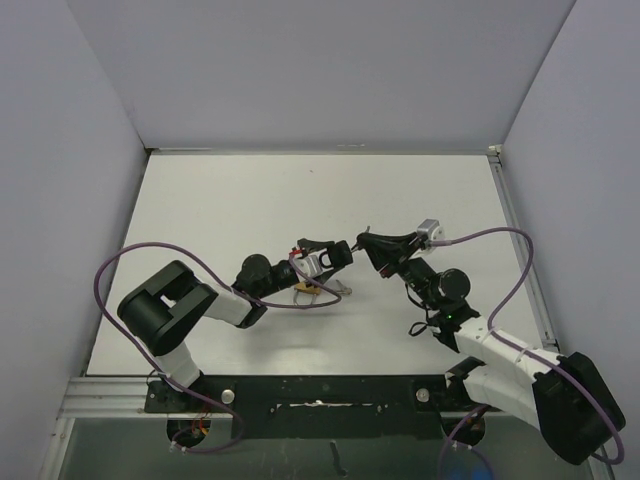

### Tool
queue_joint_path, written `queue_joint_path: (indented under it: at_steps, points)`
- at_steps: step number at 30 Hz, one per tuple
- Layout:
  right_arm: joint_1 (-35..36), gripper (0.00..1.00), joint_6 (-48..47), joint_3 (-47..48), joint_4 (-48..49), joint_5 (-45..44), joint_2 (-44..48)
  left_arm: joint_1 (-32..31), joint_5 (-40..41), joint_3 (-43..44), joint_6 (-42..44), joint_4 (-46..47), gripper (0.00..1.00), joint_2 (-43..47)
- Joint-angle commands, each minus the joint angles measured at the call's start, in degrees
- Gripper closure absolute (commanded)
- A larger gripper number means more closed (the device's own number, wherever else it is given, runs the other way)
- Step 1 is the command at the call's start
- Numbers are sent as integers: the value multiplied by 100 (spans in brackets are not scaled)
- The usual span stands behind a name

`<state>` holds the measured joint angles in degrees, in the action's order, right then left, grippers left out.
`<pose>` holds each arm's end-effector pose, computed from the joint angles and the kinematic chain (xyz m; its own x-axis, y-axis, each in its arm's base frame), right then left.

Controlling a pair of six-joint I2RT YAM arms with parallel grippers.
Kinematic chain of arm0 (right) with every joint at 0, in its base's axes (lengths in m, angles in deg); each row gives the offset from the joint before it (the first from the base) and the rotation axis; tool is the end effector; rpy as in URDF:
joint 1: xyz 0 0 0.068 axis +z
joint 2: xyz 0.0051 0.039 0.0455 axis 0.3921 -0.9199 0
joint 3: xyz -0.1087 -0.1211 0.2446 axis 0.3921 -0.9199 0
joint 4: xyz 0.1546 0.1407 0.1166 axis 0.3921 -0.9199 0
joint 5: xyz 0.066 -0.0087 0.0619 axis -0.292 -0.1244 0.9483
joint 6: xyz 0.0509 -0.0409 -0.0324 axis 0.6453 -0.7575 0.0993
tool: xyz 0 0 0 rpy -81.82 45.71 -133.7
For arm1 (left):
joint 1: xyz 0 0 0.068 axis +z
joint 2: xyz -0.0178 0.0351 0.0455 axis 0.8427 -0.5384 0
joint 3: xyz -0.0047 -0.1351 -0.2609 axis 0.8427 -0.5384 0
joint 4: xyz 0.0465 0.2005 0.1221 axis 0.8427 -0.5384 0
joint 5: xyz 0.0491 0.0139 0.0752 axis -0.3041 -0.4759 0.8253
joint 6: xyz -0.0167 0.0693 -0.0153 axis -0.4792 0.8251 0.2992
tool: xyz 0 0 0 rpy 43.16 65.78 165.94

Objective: Unlock with the key

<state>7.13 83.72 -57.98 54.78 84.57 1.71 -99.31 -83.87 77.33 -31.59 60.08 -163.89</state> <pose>0.1653 0.1118 0.2931 -0.0190 0.4132 -0.9104 -0.7194 0.6268 0.2995 0.2207 -0.2335 0.2278 0.3473 0.0143 -0.9376 0.8607 0.3920 0.3248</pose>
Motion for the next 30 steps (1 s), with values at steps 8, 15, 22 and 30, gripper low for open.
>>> queue_joint_path:
  at_steps: [8,15,22,30]
  points:
    - [361,100,-434,265,614,-401,-153,46,120,199,-91,930,100,493]
    - [359,100,-670,283,445,-513,28,49,91,170,-88,930,100,471]
    - [351,100,-774,224,434,-673,54,66,104,131,-138,930,100,407]
    - [307,100,-1336,30,230,-913,363,206,271,-100,-143,930,100,590]
